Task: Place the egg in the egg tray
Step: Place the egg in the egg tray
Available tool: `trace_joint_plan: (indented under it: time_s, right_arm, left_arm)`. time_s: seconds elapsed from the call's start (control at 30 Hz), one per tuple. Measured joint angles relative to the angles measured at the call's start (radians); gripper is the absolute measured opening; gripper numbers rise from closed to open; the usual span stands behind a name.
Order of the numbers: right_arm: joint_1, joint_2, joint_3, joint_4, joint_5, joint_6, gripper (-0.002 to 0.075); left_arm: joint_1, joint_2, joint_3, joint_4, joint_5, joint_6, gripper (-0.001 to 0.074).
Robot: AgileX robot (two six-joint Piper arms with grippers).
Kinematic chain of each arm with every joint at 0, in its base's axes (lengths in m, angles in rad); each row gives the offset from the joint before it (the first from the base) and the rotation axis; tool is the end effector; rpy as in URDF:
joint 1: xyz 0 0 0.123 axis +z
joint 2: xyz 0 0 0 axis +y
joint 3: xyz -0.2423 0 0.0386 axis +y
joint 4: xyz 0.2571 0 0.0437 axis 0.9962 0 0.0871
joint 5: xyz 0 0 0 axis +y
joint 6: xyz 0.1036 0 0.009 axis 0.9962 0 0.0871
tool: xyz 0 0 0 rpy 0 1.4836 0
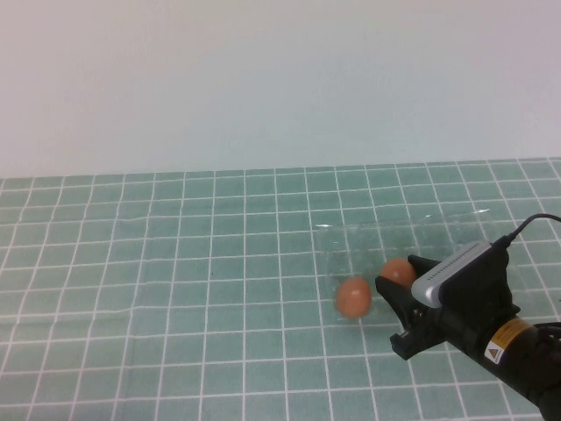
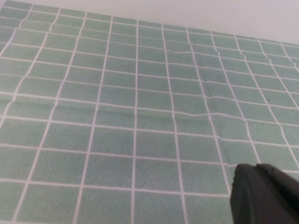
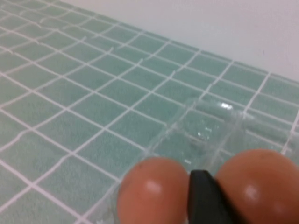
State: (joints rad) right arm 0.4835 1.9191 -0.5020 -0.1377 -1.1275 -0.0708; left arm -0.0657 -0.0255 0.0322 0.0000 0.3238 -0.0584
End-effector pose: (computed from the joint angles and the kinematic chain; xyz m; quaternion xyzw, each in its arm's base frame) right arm 0.2618 0.1520 0.0690 -0.2713 0.7266 0.1581 0.6111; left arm 0.1148 -0.0076 0.1723 0.0029 0.7877 -0.0382 0.6149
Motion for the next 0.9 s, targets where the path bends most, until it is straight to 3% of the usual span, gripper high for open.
trace_joint_plan:
  time_s: [0.9]
  right_arm:
    - [0.000, 0.084, -0.021, 0.007, -0.006, 0.000, 0.0369]
  left_arm:
    - [0.000, 0.000, 0.000, 0.000, 0.000, 0.000, -0.0001]
